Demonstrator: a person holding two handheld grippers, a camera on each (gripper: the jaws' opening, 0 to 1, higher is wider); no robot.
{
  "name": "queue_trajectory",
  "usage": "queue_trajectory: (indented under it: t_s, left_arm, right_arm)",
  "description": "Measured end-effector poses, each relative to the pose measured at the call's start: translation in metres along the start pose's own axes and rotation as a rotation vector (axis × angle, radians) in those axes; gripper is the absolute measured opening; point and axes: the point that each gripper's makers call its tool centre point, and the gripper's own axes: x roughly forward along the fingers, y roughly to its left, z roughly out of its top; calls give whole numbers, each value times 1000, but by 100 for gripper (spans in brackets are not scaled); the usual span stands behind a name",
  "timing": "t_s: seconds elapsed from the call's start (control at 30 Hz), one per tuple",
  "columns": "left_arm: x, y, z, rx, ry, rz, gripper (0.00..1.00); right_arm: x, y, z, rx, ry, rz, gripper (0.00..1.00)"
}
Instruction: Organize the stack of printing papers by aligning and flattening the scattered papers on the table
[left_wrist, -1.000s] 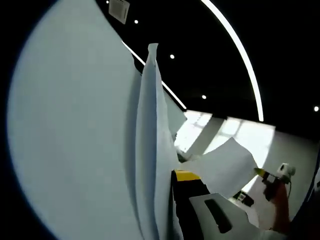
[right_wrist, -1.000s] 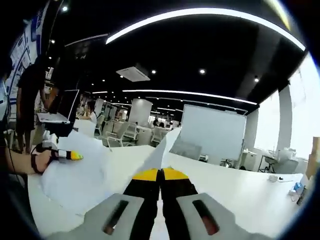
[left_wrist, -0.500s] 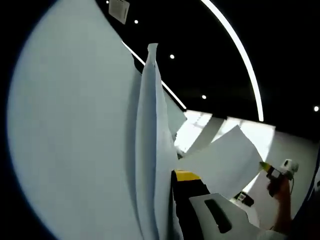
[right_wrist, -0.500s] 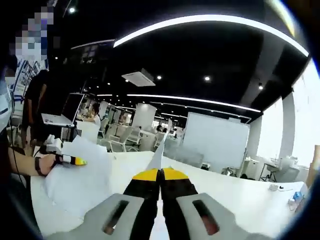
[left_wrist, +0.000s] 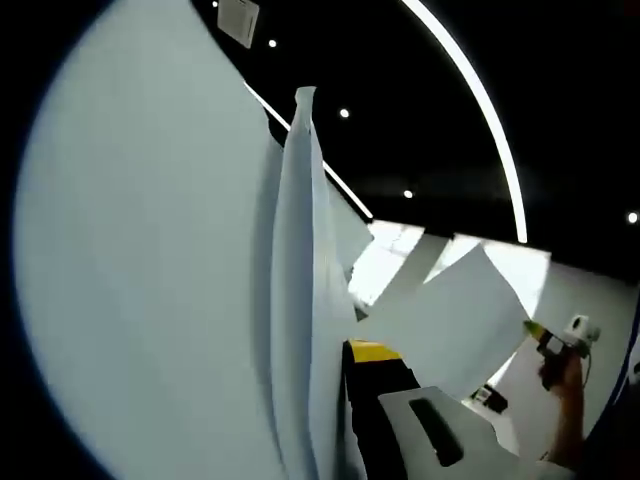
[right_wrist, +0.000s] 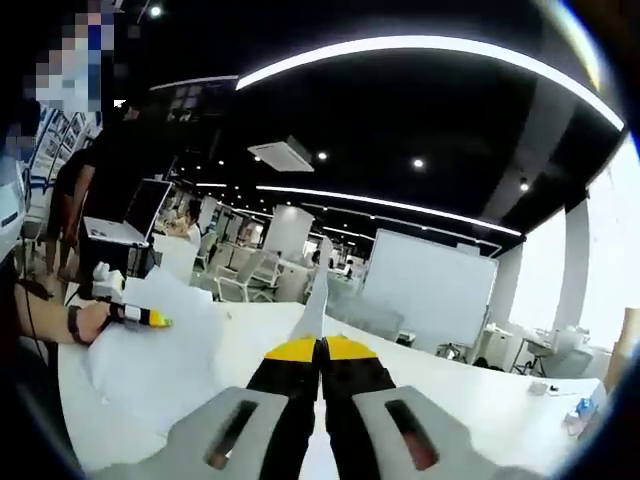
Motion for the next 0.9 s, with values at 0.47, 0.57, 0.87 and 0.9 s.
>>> queue_trajectory:
  t_s: [0.47,0.57,0.87,0.9]
  left_arm:
    - [0,-1,0,1,0,0,6]
    - [0,0,1,0,0,0,6]
    - [0,0,1,1,0,1,6]
    - [0,0,1,1,0,1,6]
  right_arm:
    - [-5,5,21,-12,-47,10,0]
    - [-5,7,25,-11,-53,16,0]
    - [-4,11,31,-13,-67,29,0]
    - [-4,10,32,-12,-70,28,0]
